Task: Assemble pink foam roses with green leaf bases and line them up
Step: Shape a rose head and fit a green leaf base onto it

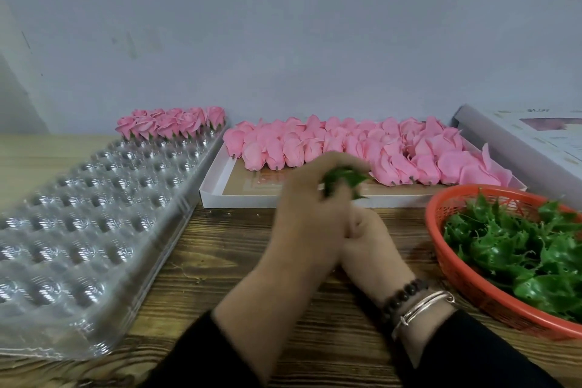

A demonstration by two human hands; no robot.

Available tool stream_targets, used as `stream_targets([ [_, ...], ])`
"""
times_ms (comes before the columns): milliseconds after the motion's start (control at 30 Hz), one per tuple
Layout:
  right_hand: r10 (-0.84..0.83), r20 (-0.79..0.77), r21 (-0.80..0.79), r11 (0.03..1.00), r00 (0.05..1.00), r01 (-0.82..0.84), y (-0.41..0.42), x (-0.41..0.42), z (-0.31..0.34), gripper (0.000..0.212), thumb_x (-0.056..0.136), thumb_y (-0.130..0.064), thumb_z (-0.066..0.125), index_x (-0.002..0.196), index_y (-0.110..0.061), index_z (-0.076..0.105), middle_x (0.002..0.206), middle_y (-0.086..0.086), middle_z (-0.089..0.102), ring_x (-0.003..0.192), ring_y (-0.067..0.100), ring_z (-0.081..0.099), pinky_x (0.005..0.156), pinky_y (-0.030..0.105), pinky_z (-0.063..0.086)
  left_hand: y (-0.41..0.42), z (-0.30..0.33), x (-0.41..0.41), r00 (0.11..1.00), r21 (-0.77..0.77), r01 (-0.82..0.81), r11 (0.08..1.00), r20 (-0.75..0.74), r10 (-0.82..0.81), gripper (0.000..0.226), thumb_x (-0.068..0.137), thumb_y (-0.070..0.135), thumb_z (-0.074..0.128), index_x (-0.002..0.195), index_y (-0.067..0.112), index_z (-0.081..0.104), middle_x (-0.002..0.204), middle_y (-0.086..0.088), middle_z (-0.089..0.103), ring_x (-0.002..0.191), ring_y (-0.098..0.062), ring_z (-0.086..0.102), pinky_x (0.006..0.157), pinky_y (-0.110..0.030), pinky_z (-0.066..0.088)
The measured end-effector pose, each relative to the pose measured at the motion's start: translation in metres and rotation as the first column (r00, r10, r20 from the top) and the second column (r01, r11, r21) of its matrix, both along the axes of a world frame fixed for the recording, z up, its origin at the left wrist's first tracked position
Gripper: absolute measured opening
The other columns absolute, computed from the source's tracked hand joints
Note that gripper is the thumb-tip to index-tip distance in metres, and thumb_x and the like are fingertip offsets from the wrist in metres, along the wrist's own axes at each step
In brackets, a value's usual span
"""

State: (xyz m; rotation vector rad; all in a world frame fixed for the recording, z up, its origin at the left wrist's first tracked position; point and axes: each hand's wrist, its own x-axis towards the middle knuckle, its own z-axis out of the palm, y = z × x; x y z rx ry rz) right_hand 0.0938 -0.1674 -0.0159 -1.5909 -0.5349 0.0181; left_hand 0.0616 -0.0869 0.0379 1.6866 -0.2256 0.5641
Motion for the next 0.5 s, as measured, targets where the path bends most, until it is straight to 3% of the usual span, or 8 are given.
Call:
stream_targets([
  [67,-0.021,0.017,-0.006,1.0,1.0,0.021,-0.003,0.0,-0.004,0.027,0.074,0.005,0.07,0.061,-0.018,0.065,0.061,0.003,0.065,0.06,0.006,0.053,0.06,0.024,0.045,0.033,-0.008,-0.008,0.995,-0.147,-0.013,0.989,-0.103,-0.002,0.039,0.084,-0.011,0.048,0.078,0.021,0.07,0.055,0.003,0.054,0.046,-0.002,0.047,0.044,-0.015,0.041],
  [167,-0.052,-0.003,-0.027,0.998,0.999,0.051,-0.004,-0.001,-0.005,0.023,0.076,-0.001,0.071,0.064,-0.02,0.064,0.065,0.01,0.062,0.061,0.016,0.052,0.063,0.032,0.043,0.057,-0.021,-0.018,0.956,-0.329,-0.039,0.943,-0.288,-0.061,0.024,0.078,-0.004,0.061,0.087,0.018,0.066,0.054,0.005,0.054,0.043,-0.001,0.047,0.036,-0.015,0.036],
  [233,-0.073,-0.015,-0.015,0.997,0.997,0.073,-0.004,0.001,-0.006,0.023,0.076,-0.002,0.071,0.064,-0.02,0.063,0.064,0.007,0.058,0.06,0.015,0.05,0.061,0.03,0.04,0.062,-0.03,-0.016,0.926,-0.403,-0.057,0.914,-0.364,-0.102,0.022,0.066,0.019,0.073,0.087,0.018,0.064,0.057,0.008,0.057,0.046,-0.002,0.047,0.039,-0.017,0.035],
  [300,-0.098,-0.021,-0.022,0.995,0.995,0.098,-0.005,-0.001,-0.003,0.025,0.075,0.0,0.07,0.063,-0.02,0.062,0.063,0.007,0.056,0.06,0.015,0.048,0.061,0.028,0.039,0.062,-0.035,-0.008,0.897,-0.43,-0.113,0.896,-0.431,-0.094,0.022,0.072,0.039,0.067,0.081,0.02,0.064,0.06,0.007,0.055,0.05,-0.003,0.043,0.043,-0.018,0.032],
  [367,-0.126,-0.025,0.007,0.992,0.992,0.126,-0.005,-0.003,0.0,0.024,0.075,0.002,0.07,0.065,-0.019,0.062,0.065,0.011,0.056,0.062,0.018,0.048,0.063,0.03,0.038,0.062,-0.035,-0.003,0.866,-0.487,-0.184,0.853,-0.492,-0.094,0.024,0.089,0.033,0.051,0.081,0.018,0.066,0.063,0.003,0.054,0.051,-0.005,0.041,0.041,-0.017,0.031],
  [500,-0.2,-0.013,0.064,0.978,0.98,0.201,-0.006,-0.005,0.001,0.022,0.075,0.002,0.07,0.067,-0.018,0.062,0.067,0.015,0.053,0.065,0.022,0.046,0.068,0.037,0.04,0.064,-0.037,-0.001,0.845,-0.636,-0.215,0.741,-0.502,-0.186,0.032,0.095,0.017,0.035,0.091,0.012,0.066,0.072,-0.007,0.054,0.055,-0.011,0.045,0.047,-0.02,0.032],
])
